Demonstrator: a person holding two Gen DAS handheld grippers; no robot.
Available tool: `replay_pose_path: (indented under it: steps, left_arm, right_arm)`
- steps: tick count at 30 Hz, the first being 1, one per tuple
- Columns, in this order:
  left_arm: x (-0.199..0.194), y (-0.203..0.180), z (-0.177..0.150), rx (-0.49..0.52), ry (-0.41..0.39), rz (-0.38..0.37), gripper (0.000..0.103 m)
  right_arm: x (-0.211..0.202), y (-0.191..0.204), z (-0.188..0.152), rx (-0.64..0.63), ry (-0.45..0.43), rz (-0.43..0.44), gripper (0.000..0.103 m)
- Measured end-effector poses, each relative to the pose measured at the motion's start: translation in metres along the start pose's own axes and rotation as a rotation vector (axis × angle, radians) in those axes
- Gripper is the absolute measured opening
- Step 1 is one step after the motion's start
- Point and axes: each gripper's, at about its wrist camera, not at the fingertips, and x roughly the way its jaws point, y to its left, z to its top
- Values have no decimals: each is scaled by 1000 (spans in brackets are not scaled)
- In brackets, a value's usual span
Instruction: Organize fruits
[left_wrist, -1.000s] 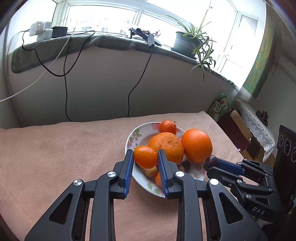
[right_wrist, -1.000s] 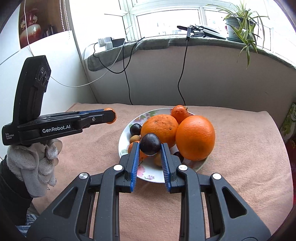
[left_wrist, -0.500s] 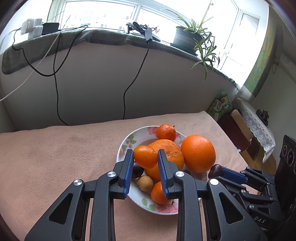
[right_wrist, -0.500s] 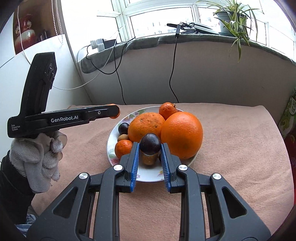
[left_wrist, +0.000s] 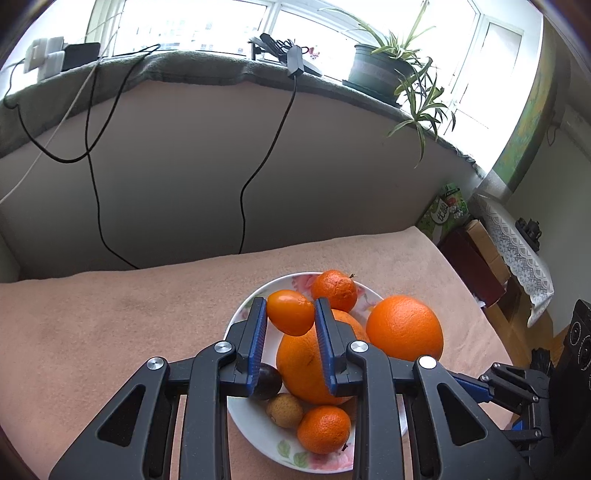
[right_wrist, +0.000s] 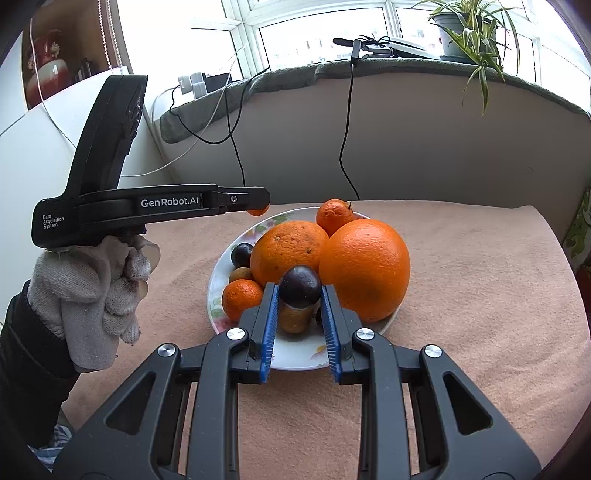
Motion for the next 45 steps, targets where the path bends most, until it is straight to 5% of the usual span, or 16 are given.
replay_pose_path:
  steps: [23,28,37,39,45]
  left_arm:
    - [10,-9,11,15,2,-10,25]
    - [10,-11,13,20,1,-13,35]
    - [8,-16,12,35,-2,-13,40]
    - [6,-17,12,38,-9,-11,50]
    - [-4,-21,11,53,-28,-1,59]
  right_arm:
    - [8,2,2,-16,10,0,25]
    - [9,2,2,-17,7,-4,26]
    - [3,6,2,-31,-20,-8,56]
    - [1,7,2,-30,-29,-10,65]
    - [-7,9,2,-31,-46,-6,70]
